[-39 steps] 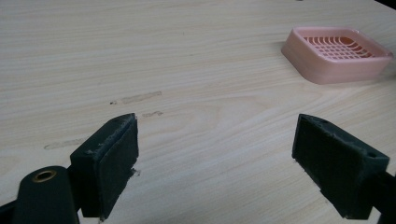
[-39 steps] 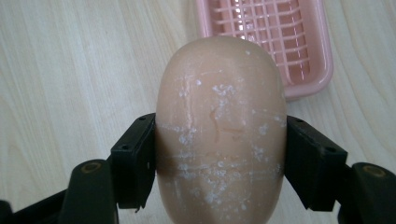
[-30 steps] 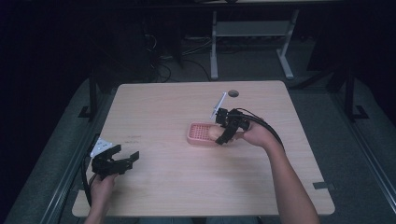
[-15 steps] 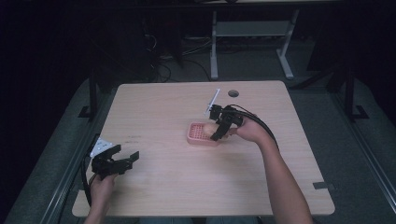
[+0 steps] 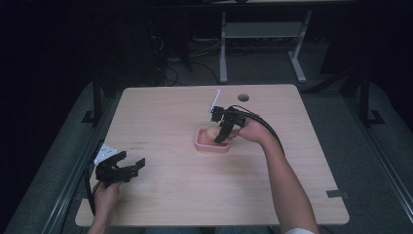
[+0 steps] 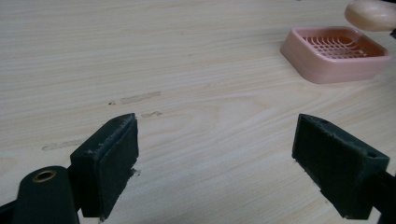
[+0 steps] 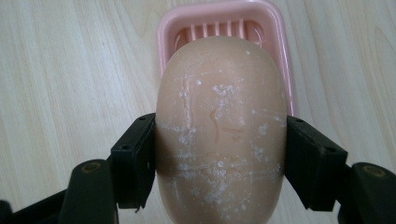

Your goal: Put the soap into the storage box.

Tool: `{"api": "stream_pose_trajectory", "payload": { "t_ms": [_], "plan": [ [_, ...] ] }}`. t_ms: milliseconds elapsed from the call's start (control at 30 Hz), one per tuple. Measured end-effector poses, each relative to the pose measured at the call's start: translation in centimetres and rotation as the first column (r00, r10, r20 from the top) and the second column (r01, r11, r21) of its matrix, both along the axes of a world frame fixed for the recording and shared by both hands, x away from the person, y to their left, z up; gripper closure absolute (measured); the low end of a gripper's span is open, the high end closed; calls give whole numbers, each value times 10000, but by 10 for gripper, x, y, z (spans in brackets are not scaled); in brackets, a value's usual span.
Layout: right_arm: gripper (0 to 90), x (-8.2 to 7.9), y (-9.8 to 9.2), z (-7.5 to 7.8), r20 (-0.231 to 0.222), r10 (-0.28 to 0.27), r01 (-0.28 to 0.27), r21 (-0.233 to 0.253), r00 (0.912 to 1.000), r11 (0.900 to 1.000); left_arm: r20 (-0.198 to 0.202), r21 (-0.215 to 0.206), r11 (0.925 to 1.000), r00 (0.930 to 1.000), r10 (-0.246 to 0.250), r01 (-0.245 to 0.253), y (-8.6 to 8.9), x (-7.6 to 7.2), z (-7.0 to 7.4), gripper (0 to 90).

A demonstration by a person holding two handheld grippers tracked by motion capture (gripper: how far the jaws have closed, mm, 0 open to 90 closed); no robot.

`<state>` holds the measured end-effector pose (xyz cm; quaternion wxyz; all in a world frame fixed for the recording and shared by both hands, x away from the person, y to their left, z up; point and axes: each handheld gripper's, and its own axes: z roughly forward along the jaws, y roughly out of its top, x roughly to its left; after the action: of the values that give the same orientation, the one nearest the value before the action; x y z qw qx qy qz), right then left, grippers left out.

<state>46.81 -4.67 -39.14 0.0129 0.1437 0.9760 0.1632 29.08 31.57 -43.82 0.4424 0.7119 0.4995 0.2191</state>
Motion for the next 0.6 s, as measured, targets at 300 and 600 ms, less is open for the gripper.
{"api": "stream_pose_trajectory", "payload": {
  "t_ms": [300, 600],
  "plan": [
    [318, 8, 13, -9, 36, 101, -100, -154, 9999, 9998, -30, -31, 10000, 10000, -1, 1, -1, 1, 0, 142],
    [318, 13, 20, -17, -92, 175, -175, -23, 9998, 9998, -81, -169, 9999, 10000, 4, -6, -1, 2, -1, 143]
  ]
}}
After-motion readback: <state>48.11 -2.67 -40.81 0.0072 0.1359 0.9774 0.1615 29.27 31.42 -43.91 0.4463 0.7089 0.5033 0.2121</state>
